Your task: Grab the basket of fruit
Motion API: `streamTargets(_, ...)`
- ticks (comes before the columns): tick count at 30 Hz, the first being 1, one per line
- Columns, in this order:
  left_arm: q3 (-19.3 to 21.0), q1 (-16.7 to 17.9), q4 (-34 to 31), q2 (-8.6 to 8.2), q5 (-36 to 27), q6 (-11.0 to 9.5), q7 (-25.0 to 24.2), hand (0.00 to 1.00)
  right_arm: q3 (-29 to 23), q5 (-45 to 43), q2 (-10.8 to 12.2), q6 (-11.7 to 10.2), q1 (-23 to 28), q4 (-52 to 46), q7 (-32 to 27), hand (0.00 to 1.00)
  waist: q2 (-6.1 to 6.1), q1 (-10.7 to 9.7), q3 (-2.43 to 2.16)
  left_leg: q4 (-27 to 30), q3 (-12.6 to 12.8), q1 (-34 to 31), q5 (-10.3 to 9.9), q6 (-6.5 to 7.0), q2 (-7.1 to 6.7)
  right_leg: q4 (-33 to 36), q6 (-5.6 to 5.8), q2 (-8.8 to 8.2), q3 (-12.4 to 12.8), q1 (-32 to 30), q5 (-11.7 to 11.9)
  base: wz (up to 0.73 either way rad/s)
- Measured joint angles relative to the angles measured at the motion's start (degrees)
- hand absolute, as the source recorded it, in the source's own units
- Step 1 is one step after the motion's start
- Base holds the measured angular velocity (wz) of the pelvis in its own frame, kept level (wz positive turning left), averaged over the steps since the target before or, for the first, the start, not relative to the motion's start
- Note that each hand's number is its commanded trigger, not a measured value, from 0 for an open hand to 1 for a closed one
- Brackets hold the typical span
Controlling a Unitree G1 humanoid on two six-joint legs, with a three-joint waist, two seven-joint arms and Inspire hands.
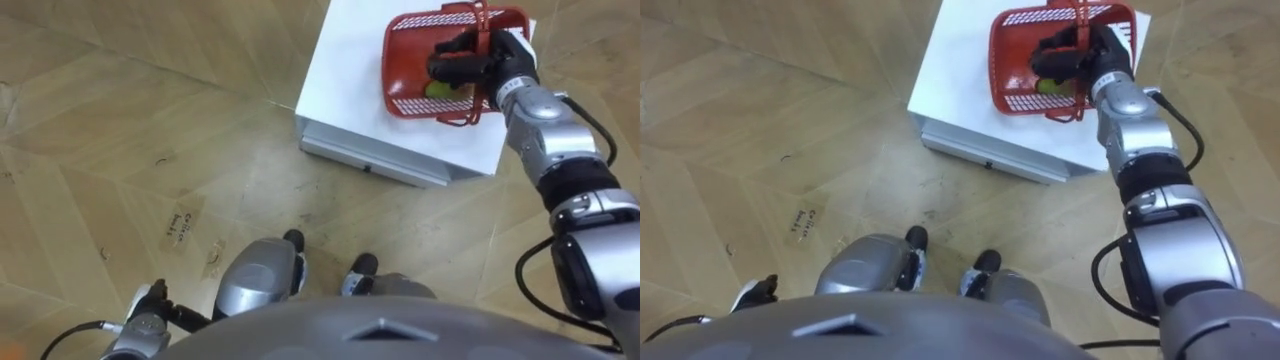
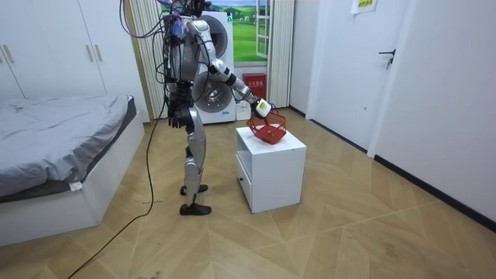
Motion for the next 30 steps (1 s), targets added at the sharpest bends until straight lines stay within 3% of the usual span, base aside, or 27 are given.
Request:
streamTargets(20,-0.29,0.0,0.48,0.0,-0.1,0.33,-0.28,0.0,0.0,0.05,0.78,0.01,-0.01,2.18,-0.65,0.0,0.02,-0.01,-0.16,0.85,0.07,0.23,0.06,0.11,0.06,0.89,-0.07,0.16,-0.55,0.25,0.04,0.0)
streamTargets(22,-0.29,0.0,0.52,0.0,-0.08,0.33,-0.28,0.0,-0.01,-0.19,0.77,0.01,-0.01,2.11,-0.71,0.0,0.03,-0.18,-0.35,0.84,-0.12,0.19,0.06,0.11,0.04,0.92,-0.07,0.12,-0.59,0.25,0.04,0.0)
streamTargets(24,-0.28,0.0,0.67,0.01,-0.08,0.43,-0.28,0.0,-0.01,-0.37,0.75,0.02,-0.02,2.01,-0.79,0.0,-0.01,-0.25,-1.0,0.82,-0.14,0.21,0.06,0.11,0.02,0.95,-0.07,-0.02,-0.6,0.27,0.04,0.0)
streamTargets(26,-0.28,0.0,0.66,0.01,-0.08,0.43,-0.28,0.0,-0.01,-0.35,0.75,0.02,-0.03,1.84,-0.81,0.0,-0.07,-0.28,-1.33,0.84,-0.14,0.36,0.07,0.12,0.03,0.94,-0.07,-0.18,-0.59,0.43,0.04,0.0)
streamTargets(30,-0.25,0.15,0.93,0.04,-0.05,0.62,-0.28,0.0,-0.02,-0.43,0.68,0.02,-0.04,-0.02,-1.21,0.0,-0.09,-0.3,-1.34,0.37,-0.03,1.7,0.13,0.2,0.03,0.72,-0.07,-0.17,-0.37,1.55,0.04,0.0)
